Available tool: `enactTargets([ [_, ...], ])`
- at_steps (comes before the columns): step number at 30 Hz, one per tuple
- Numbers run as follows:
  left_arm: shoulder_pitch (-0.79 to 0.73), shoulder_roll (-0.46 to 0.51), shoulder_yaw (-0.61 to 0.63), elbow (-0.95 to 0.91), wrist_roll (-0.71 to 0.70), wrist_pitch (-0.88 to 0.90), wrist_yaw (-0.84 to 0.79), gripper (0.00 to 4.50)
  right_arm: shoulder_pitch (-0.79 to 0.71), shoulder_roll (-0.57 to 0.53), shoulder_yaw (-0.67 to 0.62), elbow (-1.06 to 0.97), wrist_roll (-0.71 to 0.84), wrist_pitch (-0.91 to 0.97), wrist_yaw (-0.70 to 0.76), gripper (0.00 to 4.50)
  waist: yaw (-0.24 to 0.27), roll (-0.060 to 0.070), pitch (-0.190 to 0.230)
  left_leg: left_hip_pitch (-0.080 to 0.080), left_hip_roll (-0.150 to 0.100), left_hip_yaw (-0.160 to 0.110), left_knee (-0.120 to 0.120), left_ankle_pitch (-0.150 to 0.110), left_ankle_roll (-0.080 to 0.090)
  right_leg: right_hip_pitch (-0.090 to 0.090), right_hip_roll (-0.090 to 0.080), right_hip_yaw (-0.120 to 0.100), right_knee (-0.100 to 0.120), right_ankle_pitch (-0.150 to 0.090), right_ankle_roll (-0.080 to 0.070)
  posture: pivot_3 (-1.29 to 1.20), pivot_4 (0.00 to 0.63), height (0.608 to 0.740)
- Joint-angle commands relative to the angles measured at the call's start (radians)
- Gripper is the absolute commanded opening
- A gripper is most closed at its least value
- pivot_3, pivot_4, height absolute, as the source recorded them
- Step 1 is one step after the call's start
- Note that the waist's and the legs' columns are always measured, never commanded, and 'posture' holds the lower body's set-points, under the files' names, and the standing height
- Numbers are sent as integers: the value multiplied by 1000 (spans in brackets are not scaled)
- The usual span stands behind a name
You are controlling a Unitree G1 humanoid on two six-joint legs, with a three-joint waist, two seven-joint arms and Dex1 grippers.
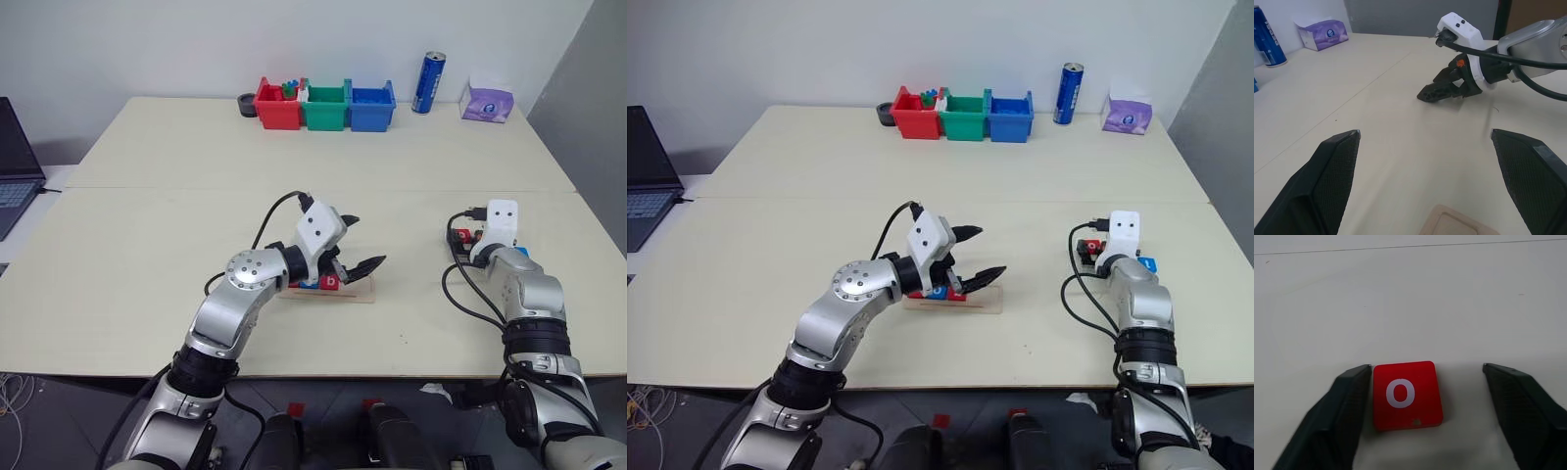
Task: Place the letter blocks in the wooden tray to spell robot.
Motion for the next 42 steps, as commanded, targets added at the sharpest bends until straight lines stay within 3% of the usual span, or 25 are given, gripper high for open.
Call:
enactTargets([
  [1, -2, 3, 12, -48, -11, 0, -1, 4500, 5, 7, 7, -58, 7, 17, -9, 2529, 0, 0, 0, 0, 0, 0, 0, 0, 0, 0, 0, 0, 0, 0, 0, 0, 150, 740],
  [4, -1, 5, 13, -47, -14, -2, -6, 4500, 23, 21, 18, -113, 9, 47, -18, 1446, 0, 0, 0, 0, 0, 0, 0, 0, 0, 0, 0, 0, 0, 0, 0, 0, 150, 740],
  [8, 11, 14, 13, -60, -22, -6, -20, 4500, 62, 58, 46, -263, 23, 179, -35, 1448, -1, 0, 0, 0, 0, 0, 0, 0, 0, 0, 0, 0, 0, 0, 0, 0, 150, 740],
  [12, 110, 110, 44, -183, -94, 2, -120, 4500, 194, 39, 160, -669, 93, 516, 22, 1448, -2, 1, 0, -1, 1, -2, -1, 0, 0, -1, 0, 1, 0, 0, 0, 0, 150, 740],
  [17, 239, 240, 101, -275, -169, 4, -209, 4500, 299, 78, 152, -1016, 187, 936, 42, 1448, 0, 1, 0, -1, 2, -6, -2, 0, 0, 0, 0, -1, 0, -2, -1, 0, 150, 740],
  [25, 254, 251, 107, -281, -189, 6, -194, 4500, 329, 140, 147, -1062, 212, 987, 8, 1448, 0, 1, 0, 1, 0, -2, 0, 0, 0, 1, 0, -2, -1, -3, 5, 0, 150, 740],
  [34, 242, 257, 108, -245, -183, -16, -204, 4500, 204, 153, 37, -1032, 272, 987, 46, 4465, 0, 1, 0, 0, 0, -2, 0, 0, 0, 0, 0, -2, -1, -3, 6, 0, 150, 740],
  [37, 243, 256, 111, -240, -186, -22, -210, 4500, 78, 97, -25, -983, 300, 957, 108, 4465, -1, 1, 0, 0, 0, -2, 0, 0, 0, 0, 0, -2, -1, -3, 5, 0, 150, 740],
  [40, 245, 256, 109, -237, -194, -31, -226, 4500, 41, -106, 36, -930, 349, 742, 322, 4465, 3, 2, 1, 0, 0, -1, -1, 0, 0, 0, 0, -2, -2, -3, 5, 0, 150, 740],
  [42, 244, 256, 106, -233, -204, -34, -243, 4500, 106, -257, 105, -893, 361, 545, 531, 4465, 5, 2, 1, -1, 0, -2, -1, 0, 0, 0, 0, -3, -4, -3, 6, 0, 150, 740],
])
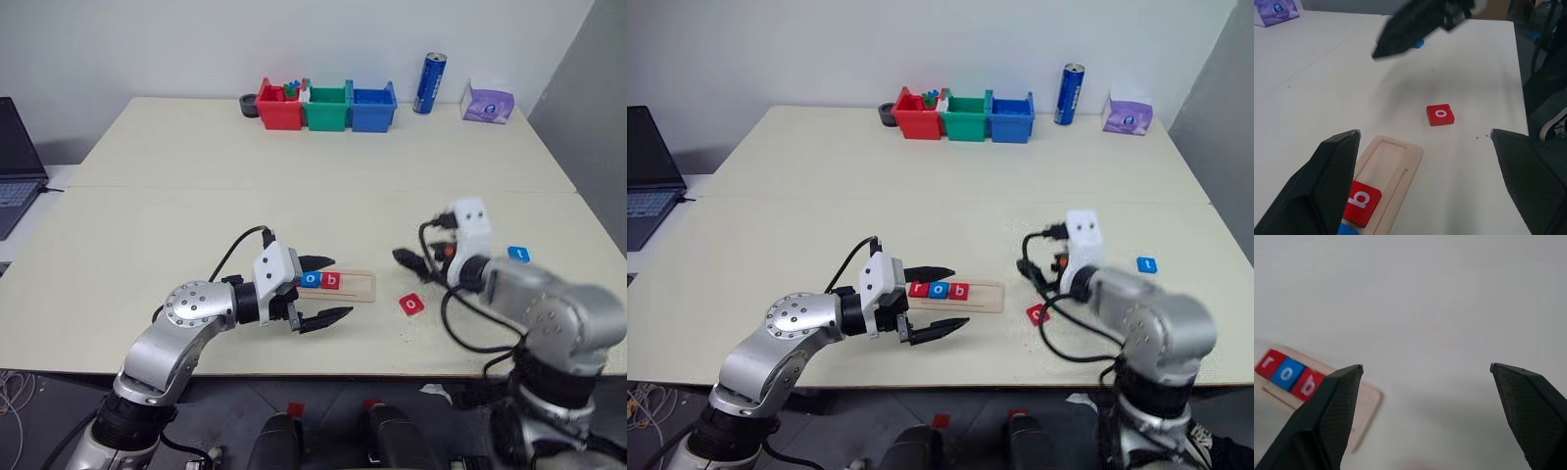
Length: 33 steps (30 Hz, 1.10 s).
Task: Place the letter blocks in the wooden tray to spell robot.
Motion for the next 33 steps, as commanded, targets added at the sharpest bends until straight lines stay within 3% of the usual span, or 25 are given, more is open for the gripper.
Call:
enactTargets([
  [1, -11, 1, 8, -10, -30, -27, -35, 4500, 107, -194, 105, 51, 19, -368, 356, 4465, 1, -1, 0, 0, 0, 0, 0, 0, 0, 0, 0, 0, -1, 0, 0, 0, 150, 740],
  [6, -27, 2, 3, 7, -39, -37, -70, 4500, 277, -363, 251, 261, -98, -910, 711, 4465, -5, -1, 0, 0, 0, 2, 0, -2, 3, 0, 0, 1, -3, -1, 1, 0, 150, 740],
  [11, -33, 14, -6, 1, -57, -44, -121, 4500, 226, -354, 351, 486, -190, -1183, 835, 4465, -12, -2, 1, 3, 0, 3, 2, -1, 2, 1, 0, 3, 2, -1, 1, 0, 150, 740],
  [18, -42, 50, -15, 24, -26, -88, -186, 4500, 125, -280, 423, 699, -264, -1345, 877, 4465, -5, -2, 1, 3, 1, 2, 2, -1, 2, 1, 1, 3, 3, -1, 1, 0, 150, 740],
  [29, -59, 67, -5, 57, -17, -104, -195, 4500, 129, -279, 436, 797, -294, -1423, 933, 4465, 0, -2, 1, 2, 0, 2, 2, -1, 2, 1, 0, 2, 3, 0, 0, 0, 150, 740],
  [33, -64, 63, -9, 60, -12, -107, -193, 4500, 126, -274, 430, 827, -297, -1430, 932, 3588, 0, -2, 1, 3, 0, 2, 2, -1, 2, 1, 0, 3, 3, 0, 0, 0, 150, 740],
])
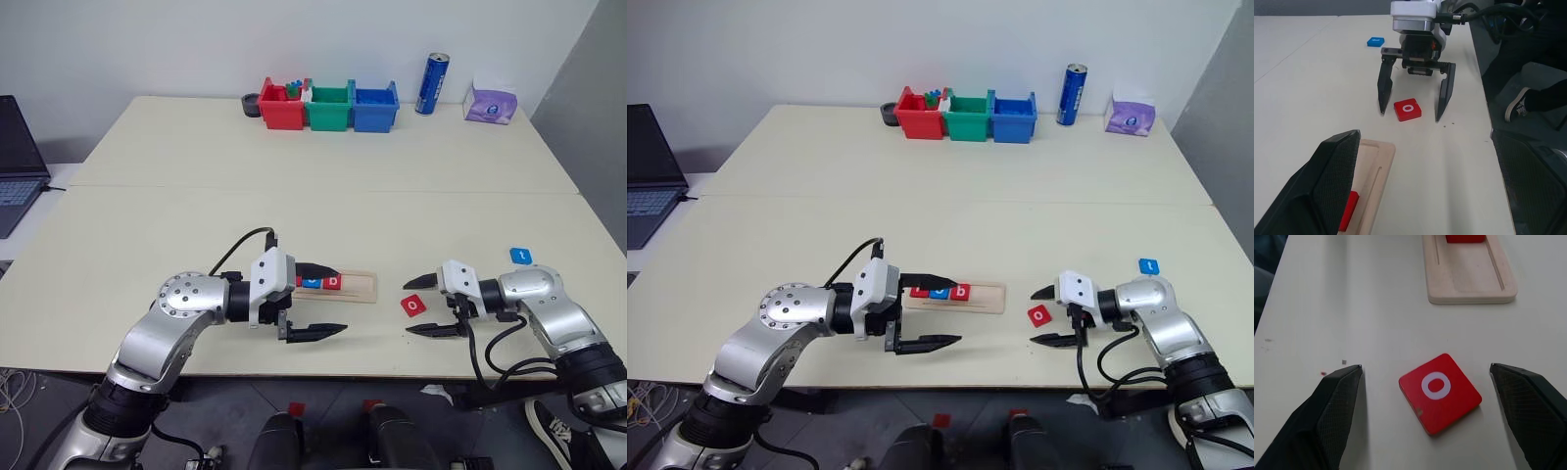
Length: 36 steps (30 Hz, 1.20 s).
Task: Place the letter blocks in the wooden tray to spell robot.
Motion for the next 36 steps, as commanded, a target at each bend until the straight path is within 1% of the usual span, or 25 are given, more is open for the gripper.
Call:
enactTargets([
  [1, -18, 5, 3, -13, 3, -22, -4, 4500, -15, 0, -15, 5, -1, -9, 6, 3258, 0, 0, 0, 0, 0, 0, 0, 0, 0, 0, 0, 0, 0, 0, 0, 0, 150, 740],
  [4, -23, 3, 2, -7, 5, -24, -6, 4500, -18, 8, -15, 5, -4, -10, 0, 2167, 0, 0, 0, 0, 0, 0, 0, 0, 0, 0, 0, 0, 0, 0, 0, 0, 150, 740],
  [5, -25, 3, 2, -5, 6, -24, -7, 4500, -19, 11, -16, 5, -5, -10, -3, 1899, 0, 0, 0, 0, 0, 0, 0, 0, 0, 0, 0, 0, 0, 0, 0, 0, 150, 740],
  [6, -27, 3, 1, -4, 7, -25, -7, 4500, -20, 12, -17, 6, -5, -10, -4, 1853, 0, 0, 0, 0, 0, 0, 0, 0, 0, 0, 0, 0, 0, 0, 0, 0, 150, 740],
  [9, -31, 10, 9, 8, 10, -33, -13, 4500, -24, 10, -21, -8, -6, 4, -10, 1853, 0, 0, 0, 0, 0, 0, 0, 0, 0, 0, 0, 0, 0, 0, 0, 0, 150, 740],
  [13, -41, 41, 57, 46, -5, -48, -32, 4500, -63, 40, -40, -104, 53, 142, -39, 1852, -4, 0, 0, 0, 0, 0, 0, 0, 0, 0, 0, 0, 1, 1, -1, 0, 150, 740],
  [16, -44, 82, 103, 85, -18, -61, -58, 4500, -110, 76, -45, -157, 77, 241, -72, 1852, -8, 1, 0, 1, 1, -1, 0, 0, 0, 0, 1, 0, 1, 2, -4, 0, 150, 740],
  [18, -28, 136, 145, 141, -6, -100, -97, 4500, -152, 118, -26, -191, 74, 305, -114, 1852, -8, 1, 0, 1, 2, -1, 0, 0, 0, -1, 2, -1, 2, 2, -5, 0, 150, 740],
  [20, -14, 176, 177, 184, 1, -131, -120, 4500, -178, 155, -6, -215, 59, 350, -156, 1852, -7, 1, 1, 1, 2, -1, -1, 0, 0, -1, 2, -1, 1, 2, -5, 0, 150, 740],
  [22, -5, 194, 198, 203, 0, -144, -123, 4500, -189, 188, 12, -224, 26, 379, -212, 1852, -4, 1, 1, 0, 2, -2, -1, 0, 0, -1, 2, -2, 1, 2, -6, 0, 150, 740],
  [25, 7, 204, 216, 209, 2, -152, -114, 4500, -190, 237, 23, -248, 5, 462, -301, 1852, 3, 1, 1, -2, 1, -2, 0, 0, 0, -1, 0, -2, 0, 2, -6, 0, 150, 740],
  [28, 28, 199, 224, 178, -4, -140, -91, 4500, -158, 279, 38, -305, -15, 540, -388, 1852, 5, 1, 1, -3, 0, -1, 0, 0, 0, -2, -1, -2, 0, 2, -6, 0, 150, 740],
  [36, 46, 200, 222, 144, -9, -124, -63, 4500, -100, 287, 85, -386, -72, 586, -475, 1852, -1, 1, 1, -2, 0, -1, 0, 0, 0, -2, 0, -2, 1, 2, -6, 0, 150, 740],
])
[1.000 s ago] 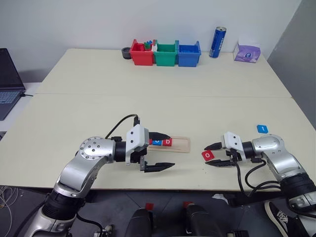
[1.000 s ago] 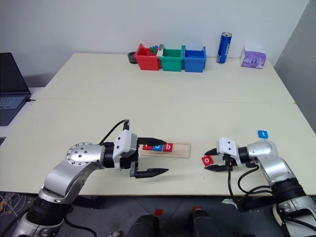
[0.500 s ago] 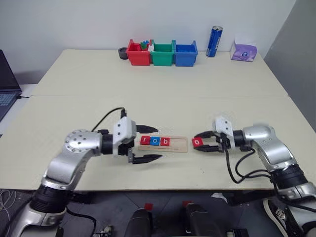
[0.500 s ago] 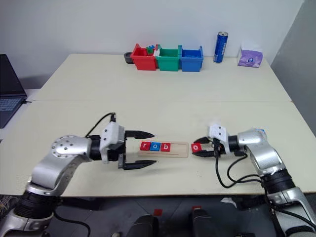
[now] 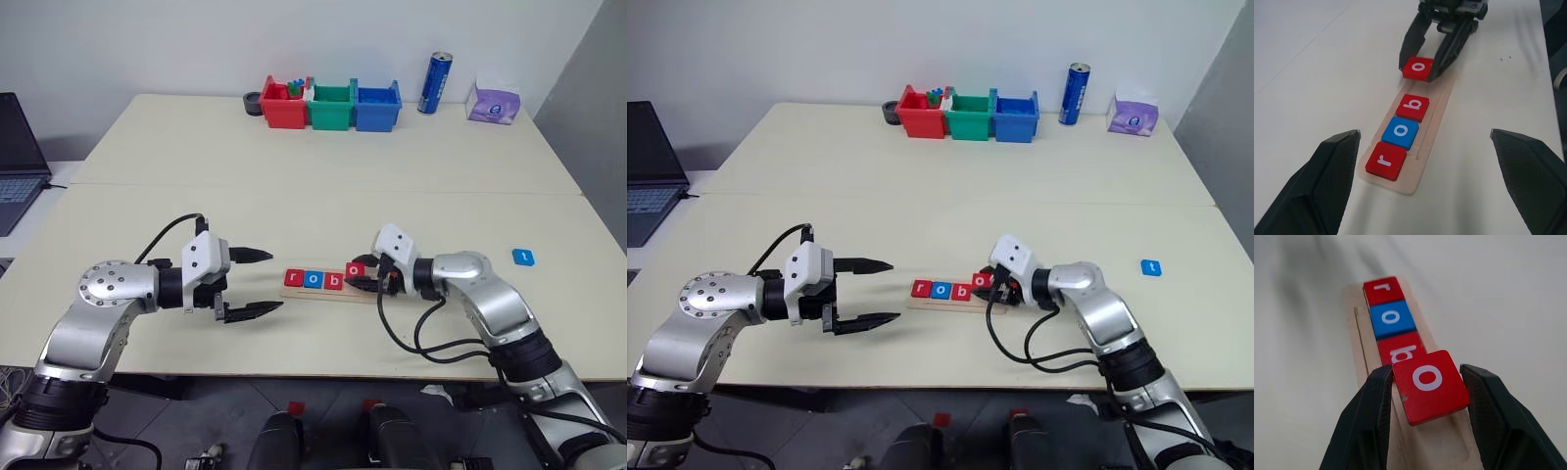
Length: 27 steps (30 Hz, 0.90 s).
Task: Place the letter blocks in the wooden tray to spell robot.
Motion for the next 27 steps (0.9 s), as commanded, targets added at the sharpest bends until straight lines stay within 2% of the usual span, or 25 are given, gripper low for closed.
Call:
enactTargets([
  [1, -4, 9, 29, -33, -12, 1, 4, 4500, 3, 0, 5, -68, -9, 15, -26, 1852, -1, 0, 0, 0, 0, 0, 0, 0, 0, 0, 0, 0, 0, 0, 0, 0, 150, 740],
  [14, -18, 4, 25, -37, -9, 7, 13, 4500, 13, 45, 30, -113, -2, 135, -109, 1852, -3, 0, 0, 0, 0, 0, 0, 0, 0, 0, 1, 0, 0, 0, 0, 0, 150, 740],
  [27, -16, 7, 30, -31, -6, 4, 18, 4500, 7, 45, 44, -129, 16, 176, -106, 1852, -3, 0, 0, 0, 0, 0, 0, 0, 0, 0, 1, 0, 0, 0, 0, 0, 150, 740],
])
